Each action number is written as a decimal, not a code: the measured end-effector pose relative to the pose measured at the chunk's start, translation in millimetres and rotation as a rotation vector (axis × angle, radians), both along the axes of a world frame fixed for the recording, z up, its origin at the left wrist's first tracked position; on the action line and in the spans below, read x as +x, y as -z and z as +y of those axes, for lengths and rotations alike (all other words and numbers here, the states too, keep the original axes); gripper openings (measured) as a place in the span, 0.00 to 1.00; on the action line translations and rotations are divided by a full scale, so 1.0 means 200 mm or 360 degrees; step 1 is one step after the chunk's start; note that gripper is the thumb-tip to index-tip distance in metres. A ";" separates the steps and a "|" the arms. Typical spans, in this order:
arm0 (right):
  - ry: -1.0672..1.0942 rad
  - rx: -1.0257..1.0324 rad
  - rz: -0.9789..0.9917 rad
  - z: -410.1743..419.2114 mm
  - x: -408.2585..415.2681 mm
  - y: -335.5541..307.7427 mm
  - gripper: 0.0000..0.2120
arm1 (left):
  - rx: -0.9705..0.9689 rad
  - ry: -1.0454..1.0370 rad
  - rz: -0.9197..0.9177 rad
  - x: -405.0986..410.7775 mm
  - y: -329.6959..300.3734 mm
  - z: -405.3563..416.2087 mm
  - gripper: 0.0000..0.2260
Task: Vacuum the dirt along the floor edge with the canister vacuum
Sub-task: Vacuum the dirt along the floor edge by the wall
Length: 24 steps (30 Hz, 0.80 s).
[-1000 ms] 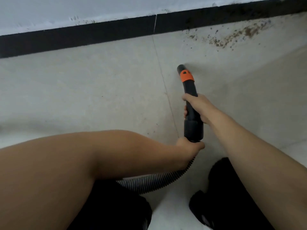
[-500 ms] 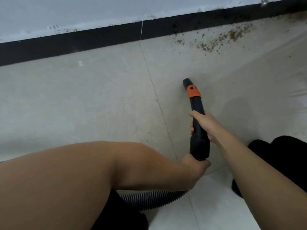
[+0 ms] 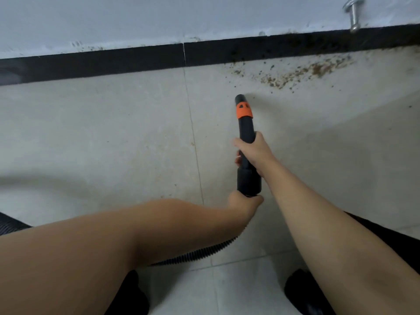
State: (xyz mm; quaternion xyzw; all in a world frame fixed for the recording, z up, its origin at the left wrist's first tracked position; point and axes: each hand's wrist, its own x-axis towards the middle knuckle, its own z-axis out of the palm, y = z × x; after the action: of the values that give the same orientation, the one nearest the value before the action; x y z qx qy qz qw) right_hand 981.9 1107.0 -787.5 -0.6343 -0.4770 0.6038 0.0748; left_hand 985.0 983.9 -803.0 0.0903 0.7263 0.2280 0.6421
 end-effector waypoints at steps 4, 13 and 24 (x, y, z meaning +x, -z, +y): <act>-0.0234 0.0027 -0.0039 0.08 0.07 0.03 0.09 | 0.0123 -0.0314 -0.0061 0.12 -0.03 0.06 0.05; -0.0569 -0.0096 -0.0019 0.34 0.20 0.03 0.09 | 0.0112 -0.0773 -0.0012 0.40 -0.02 0.35 0.13; -0.0467 -0.0024 -0.0066 0.41 0.44 0.06 0.03 | 0.0166 -0.0614 -0.0067 0.61 0.03 0.41 0.08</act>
State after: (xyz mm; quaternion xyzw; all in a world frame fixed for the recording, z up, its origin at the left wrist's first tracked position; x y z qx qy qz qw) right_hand 1070.5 1188.4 -800.1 -0.5708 -0.5614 0.5985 -0.0289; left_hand 1107.1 1066.5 -808.1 -0.0221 0.7037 0.3860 0.5961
